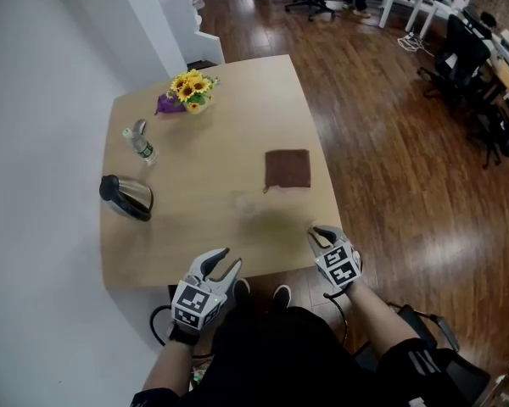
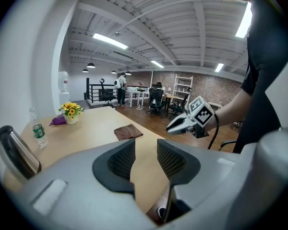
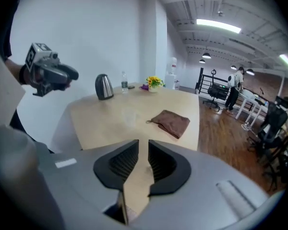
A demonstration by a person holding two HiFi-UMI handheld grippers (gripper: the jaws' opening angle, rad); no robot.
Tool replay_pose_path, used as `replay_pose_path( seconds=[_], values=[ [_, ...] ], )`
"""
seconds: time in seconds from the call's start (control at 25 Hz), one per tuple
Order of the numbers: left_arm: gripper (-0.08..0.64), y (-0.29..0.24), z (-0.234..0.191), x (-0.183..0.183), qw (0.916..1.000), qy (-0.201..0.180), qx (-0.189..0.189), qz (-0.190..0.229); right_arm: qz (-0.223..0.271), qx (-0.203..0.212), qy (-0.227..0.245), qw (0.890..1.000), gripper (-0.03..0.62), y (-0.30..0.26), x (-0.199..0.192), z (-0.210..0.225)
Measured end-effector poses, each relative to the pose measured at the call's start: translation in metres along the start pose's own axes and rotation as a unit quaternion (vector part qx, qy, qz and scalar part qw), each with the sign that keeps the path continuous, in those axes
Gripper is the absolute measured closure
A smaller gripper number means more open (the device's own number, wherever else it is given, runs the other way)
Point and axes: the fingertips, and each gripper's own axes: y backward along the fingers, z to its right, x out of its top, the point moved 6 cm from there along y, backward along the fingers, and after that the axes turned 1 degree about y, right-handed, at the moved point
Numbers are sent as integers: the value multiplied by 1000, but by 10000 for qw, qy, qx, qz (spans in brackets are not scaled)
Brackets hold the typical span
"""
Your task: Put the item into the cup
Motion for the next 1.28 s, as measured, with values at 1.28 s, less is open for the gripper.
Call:
replay_pose_path(
  seconds=[1.28],
  values=[
    [423, 30, -54, -20, 9996, 205, 135, -121, -592, -335, -396, 9969, 583, -73, 22, 21]
  ],
)
